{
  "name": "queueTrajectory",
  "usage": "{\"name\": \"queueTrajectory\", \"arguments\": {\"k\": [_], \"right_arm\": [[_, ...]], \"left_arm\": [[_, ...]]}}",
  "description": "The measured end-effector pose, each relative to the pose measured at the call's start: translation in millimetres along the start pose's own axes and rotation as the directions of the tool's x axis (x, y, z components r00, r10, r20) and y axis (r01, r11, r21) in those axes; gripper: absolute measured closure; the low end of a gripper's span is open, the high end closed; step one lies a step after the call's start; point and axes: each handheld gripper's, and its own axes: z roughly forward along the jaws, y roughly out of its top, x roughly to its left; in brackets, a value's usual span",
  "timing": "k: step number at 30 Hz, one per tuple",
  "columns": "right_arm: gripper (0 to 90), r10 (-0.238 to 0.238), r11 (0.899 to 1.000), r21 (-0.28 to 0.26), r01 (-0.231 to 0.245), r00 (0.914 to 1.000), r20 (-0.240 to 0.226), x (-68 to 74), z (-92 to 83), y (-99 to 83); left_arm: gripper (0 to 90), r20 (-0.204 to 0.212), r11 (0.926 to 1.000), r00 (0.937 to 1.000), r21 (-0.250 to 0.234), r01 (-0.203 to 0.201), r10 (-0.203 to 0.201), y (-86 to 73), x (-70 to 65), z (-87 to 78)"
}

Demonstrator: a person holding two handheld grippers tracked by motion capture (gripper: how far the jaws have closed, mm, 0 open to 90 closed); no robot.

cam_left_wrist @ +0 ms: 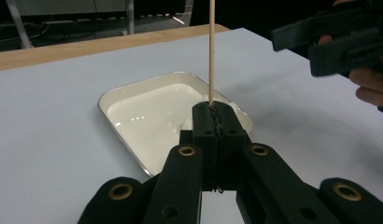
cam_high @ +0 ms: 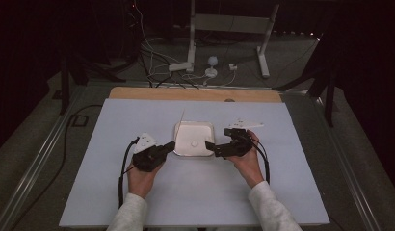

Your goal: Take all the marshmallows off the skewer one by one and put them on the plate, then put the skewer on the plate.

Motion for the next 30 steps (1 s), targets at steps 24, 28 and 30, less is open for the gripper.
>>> {"name": "queueTrajectory", "arguments": {"k": [24, 28, 30], "right_arm": [[0.0, -0.018, 0.997, -0.080, 0.022, 0.9983, 0.055, -13.0, -51.6, -25.2], [0.0, -0.018, 0.995, -0.095, 0.024, 0.9975, 0.068, -15.8, -59.5, -30.4], [0.0, -0.022, 0.995, -0.099, 0.029, 0.9971, 0.073, -16.7, -63.3, -33.3]], "left_arm": [[90.0, -0.004, 0.9979, 0.9982, 0.021, 0.060, -0.060, 8.5, 1.1, 29.8], [90.0, -0.008, 0.9970, 0.9976, 0.034, 0.069, -0.069, 7.0, 1.7, 35.4], [90.0, -0.012, 0.9966, 0.9973, 0.040, 0.073, -0.072, 6.2, 1.9, 38.3]]}}
